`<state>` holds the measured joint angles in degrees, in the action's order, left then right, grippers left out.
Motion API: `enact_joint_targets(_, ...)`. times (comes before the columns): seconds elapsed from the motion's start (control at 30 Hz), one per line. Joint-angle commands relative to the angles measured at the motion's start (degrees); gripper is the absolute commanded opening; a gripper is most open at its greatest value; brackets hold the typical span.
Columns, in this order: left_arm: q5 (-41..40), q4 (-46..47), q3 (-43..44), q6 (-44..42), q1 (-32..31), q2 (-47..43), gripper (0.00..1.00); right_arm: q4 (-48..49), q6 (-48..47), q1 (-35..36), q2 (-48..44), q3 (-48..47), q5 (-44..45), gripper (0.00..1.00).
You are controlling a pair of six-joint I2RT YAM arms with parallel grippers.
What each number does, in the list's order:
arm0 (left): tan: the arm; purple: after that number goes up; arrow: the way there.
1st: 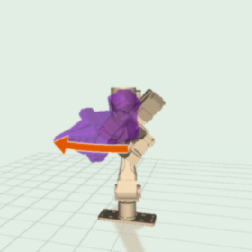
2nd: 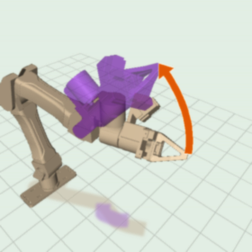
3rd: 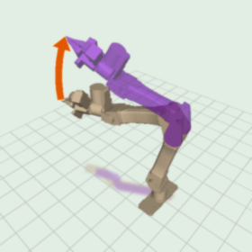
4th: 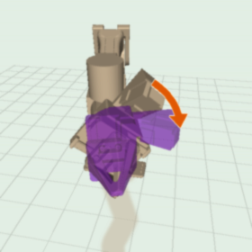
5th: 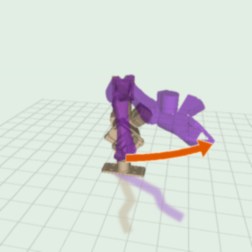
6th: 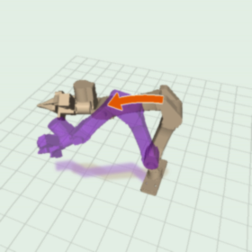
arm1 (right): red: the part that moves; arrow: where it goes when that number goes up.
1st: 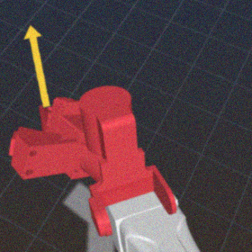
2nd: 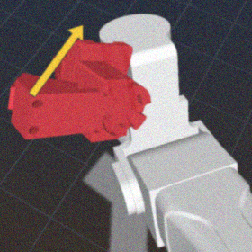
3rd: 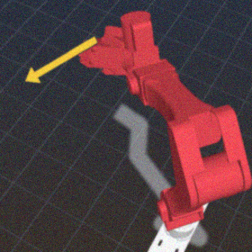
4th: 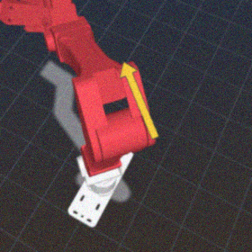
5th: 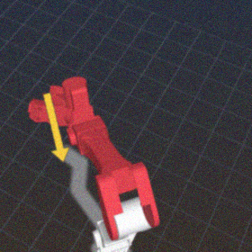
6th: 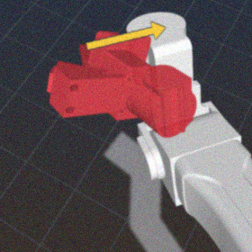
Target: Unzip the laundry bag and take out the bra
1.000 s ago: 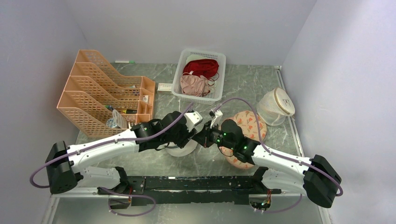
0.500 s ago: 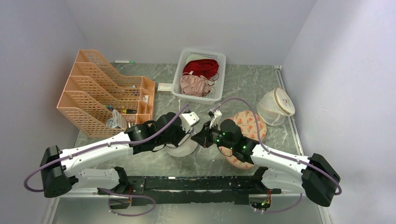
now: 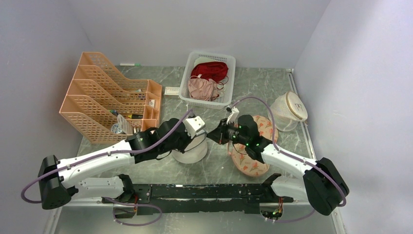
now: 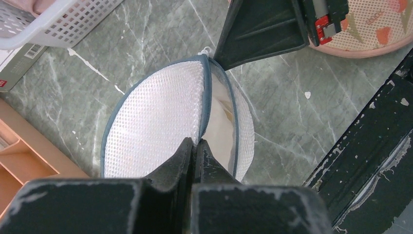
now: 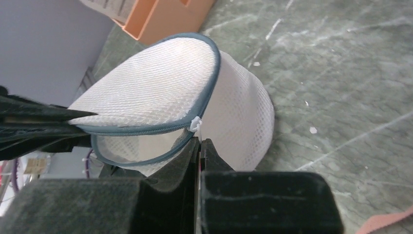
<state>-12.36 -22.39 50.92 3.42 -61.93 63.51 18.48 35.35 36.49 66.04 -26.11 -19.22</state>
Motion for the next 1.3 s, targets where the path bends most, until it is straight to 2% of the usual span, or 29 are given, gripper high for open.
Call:
enact_joint_targets(0.0, -2.6, 0.2, -0.9, 0.0, 0.0, -1.7, 0.09, 5.6, -0.8, -1.2, -2.4, 0.9, -7.3, 0.0)
enact_joint_targets(0.23, -4.2, -1.6, 0.4, 0.6, -0.1, 1.1, 0.45, 7.8, -0.7, 2.1, -4.7, 0.9, -10.8, 0.0)
enact_joint_targets(0.33, -4.4, -1.6, 0.3, 0.8, -0.3, 0.9, 0.6, 6.6, -1.7, 5.2, -3.9, -0.5, -9.8, 0.0)
enact_joint_targets(0.4, -5.2, -1.6, 0.1, 1.0, -0.5, 0.5, 0.66, 5.6, -2.4, 7.6, -3.5, -1.4, -8.0, 0.0)
enact_joint_targets(0.47, -5.5, -1.5, -0.1, 1.0, -0.6, 0.0, 0.68, 4.4, -3.0, 9.7, -3.1, -2.5, -6.2, 0.0)
enact_joint_targets(0.53, -5.5, -1.4, -0.2, 1.0, -0.7, -0.3, 0.66, 3.8, -3.4, 11.4, -2.6, -3.4, -5.0, 0.0)
enact_joint_targets(0.6, -5.4, -1.6, -0.1, 0.8, -0.8, -0.2, 0.59, 3.5, -3.5, 12.6, -2.2, -4.0, -4.2, 0.0)
enact_joint_targets(0.77, -5.9, -2.1, 0.1, 0.6, -1.5, -0.3, 0.35, 2.1, -2.9, 13.3, -1.5, -4.7, -1.3, 0.0)
enact_joint_targets(0.9, -6.5, -1.9, -0.1, 0.2, -2.3, -1.2, 0.22, -0.4, -1.3, 13.1, -1.5, -4.6, 3.8, 0.0)
enact_joint_targets(1.03, -7.5, -1.9, -0.3, 0.2, -3.0, -2.1, 0.14, -2.9, 0.6, 11.7, -1.9, -4.0, 8.7, 0.0)
enact_joint_targets(1.17, -8.0, -1.9, -0.4, 0.2, -3.5, -2.5, 0.07, -2.4, 2.9, 7.3, -2.1, -2.2, 6.5, 0.0)
enact_joint_targets(1.27, -8.4, -2.0, -0.5, 0.2, -3.7, -2.7, 0.07, -2.2, 5.2, 2.9, -2.3, -0.7, 4.3, 0.0)
